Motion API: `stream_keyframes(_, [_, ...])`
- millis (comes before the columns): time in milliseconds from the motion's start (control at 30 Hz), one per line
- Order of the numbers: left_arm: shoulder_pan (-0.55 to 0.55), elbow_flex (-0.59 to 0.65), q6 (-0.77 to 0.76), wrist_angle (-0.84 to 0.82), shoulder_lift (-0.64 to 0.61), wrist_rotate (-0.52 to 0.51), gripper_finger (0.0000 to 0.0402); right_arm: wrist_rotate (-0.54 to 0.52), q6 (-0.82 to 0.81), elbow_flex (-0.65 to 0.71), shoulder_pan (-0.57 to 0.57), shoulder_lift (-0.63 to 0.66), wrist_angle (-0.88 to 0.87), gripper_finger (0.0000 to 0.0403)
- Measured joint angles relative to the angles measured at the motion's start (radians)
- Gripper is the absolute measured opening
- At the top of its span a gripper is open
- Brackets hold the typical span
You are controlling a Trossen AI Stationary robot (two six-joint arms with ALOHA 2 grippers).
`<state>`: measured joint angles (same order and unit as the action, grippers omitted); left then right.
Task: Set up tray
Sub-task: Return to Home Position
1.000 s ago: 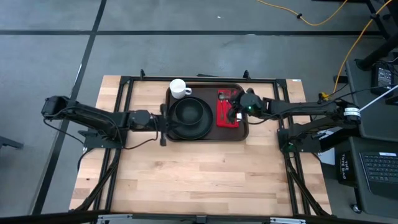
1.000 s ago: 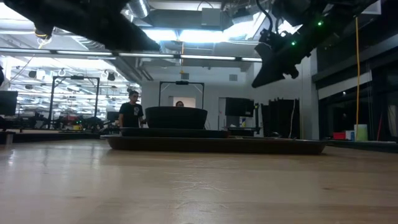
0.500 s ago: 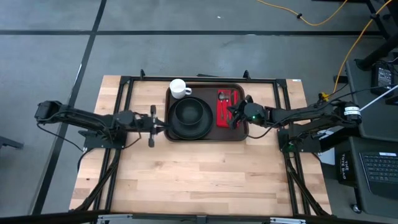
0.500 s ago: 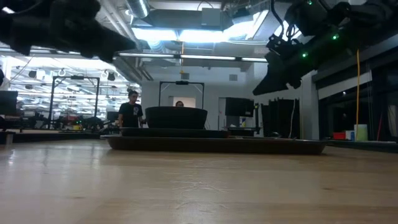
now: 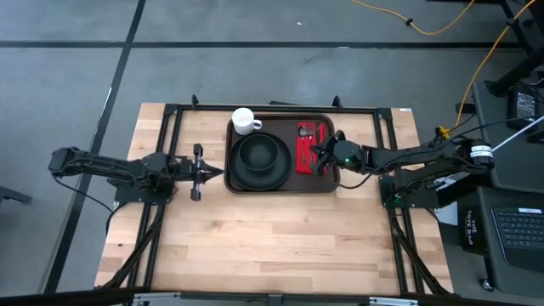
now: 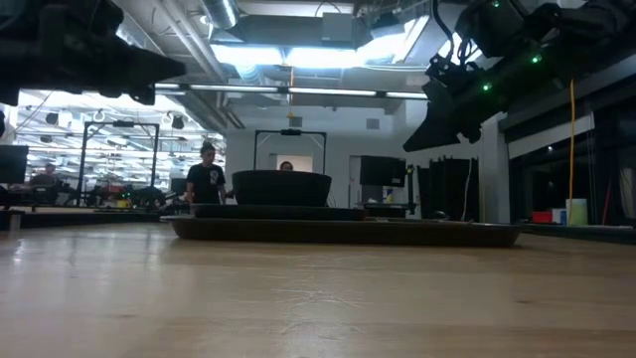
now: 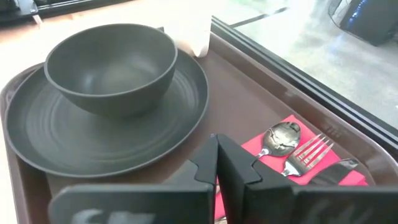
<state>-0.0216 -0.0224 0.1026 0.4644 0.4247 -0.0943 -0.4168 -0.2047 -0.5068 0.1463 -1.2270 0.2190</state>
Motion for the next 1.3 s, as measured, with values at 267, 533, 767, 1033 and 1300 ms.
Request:
stream_keyframes(267, [0.006, 0.004, 0.015, -0.170, -0.149, -0.089, 0.0003, 0.100, -0.005, 0.000, 0.000, 0.000, -0.006, 0.0012])
stream_keyframes(533, [0.056, 0.004, 0.055, -0.244, -0.325, -0.032, 0.0001, 0.158, 0.014, 0.000, -0.017, 0.000, 0.003, 0.0012])
stream_keyframes(767, [0.122, 0.004, -0.011, -0.367, -0.425, -0.037, 0.0002, 0.157, 0.045, 0.000, -0.050, 0.000, 0.010, 0.0012])
stream_keyframes(1033, [0.217, 0.014, -0.036, -0.373, -0.422, -0.031, 0.0002, 0.157, 0.058, 0.000, -0.065, 0.000, 0.010, 0.0012])
stream_keyframes(1300, [0.279, 0.014, -0.022, -0.431, -0.423, 0.039, 0.0003, 0.233, 0.158, 0.114, -0.088, 0.030, 0.268, 0.0012])
